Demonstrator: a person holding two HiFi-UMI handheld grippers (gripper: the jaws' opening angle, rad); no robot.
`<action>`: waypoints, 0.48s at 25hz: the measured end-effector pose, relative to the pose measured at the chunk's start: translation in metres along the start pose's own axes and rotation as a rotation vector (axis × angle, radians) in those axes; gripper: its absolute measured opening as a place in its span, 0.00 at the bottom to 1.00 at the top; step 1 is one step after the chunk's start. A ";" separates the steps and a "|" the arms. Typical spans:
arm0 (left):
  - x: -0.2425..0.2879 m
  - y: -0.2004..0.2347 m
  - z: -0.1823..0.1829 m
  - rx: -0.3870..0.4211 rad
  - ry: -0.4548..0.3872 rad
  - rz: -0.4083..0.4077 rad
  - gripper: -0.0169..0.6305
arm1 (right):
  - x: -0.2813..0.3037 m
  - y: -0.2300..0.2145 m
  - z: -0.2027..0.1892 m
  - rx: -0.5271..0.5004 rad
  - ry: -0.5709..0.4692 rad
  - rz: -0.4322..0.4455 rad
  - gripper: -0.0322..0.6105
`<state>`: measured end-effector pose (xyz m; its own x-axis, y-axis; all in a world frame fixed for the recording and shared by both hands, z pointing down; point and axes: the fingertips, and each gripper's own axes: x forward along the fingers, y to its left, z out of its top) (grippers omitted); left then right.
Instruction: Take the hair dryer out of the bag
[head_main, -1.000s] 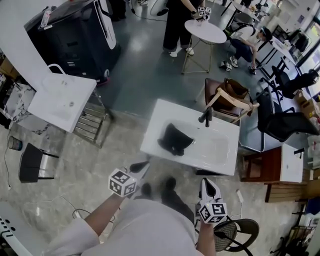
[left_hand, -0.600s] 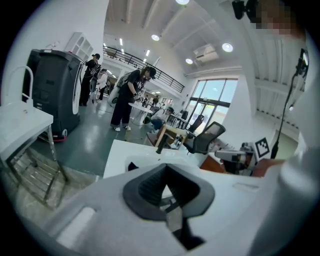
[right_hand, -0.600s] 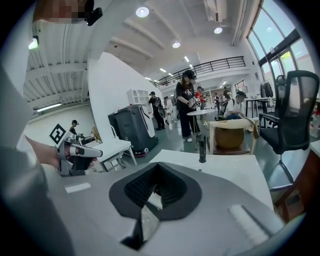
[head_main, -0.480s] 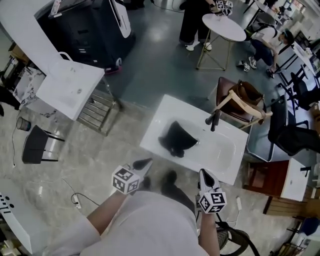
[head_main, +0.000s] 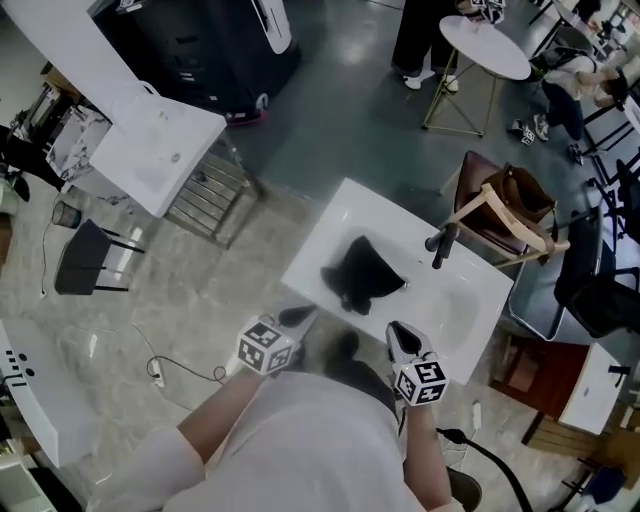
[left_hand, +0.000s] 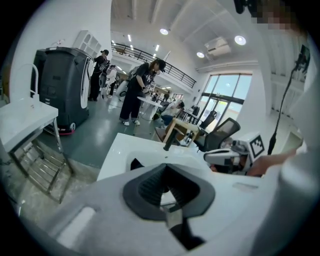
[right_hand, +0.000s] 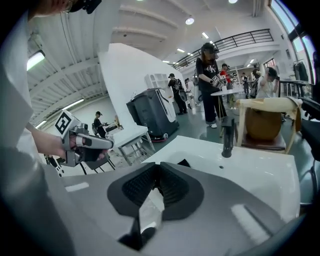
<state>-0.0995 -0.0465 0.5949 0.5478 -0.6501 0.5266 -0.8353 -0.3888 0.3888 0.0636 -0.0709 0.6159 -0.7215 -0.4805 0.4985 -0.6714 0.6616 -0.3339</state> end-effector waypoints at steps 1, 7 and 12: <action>0.006 0.000 -0.001 -0.001 0.007 0.006 0.03 | 0.006 -0.004 -0.003 -0.003 0.014 0.017 0.11; 0.046 -0.003 -0.010 -0.010 0.064 0.034 0.03 | 0.047 -0.022 -0.026 -0.005 0.107 0.132 0.11; 0.081 -0.004 -0.021 -0.013 0.119 0.048 0.03 | 0.074 -0.027 -0.043 -0.040 0.178 0.217 0.14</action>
<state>-0.0507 -0.0839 0.6517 0.5094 -0.5856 0.6305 -0.8605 -0.3496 0.3705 0.0352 -0.0993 0.6963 -0.8040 -0.2187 0.5529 -0.4948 0.7617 -0.4183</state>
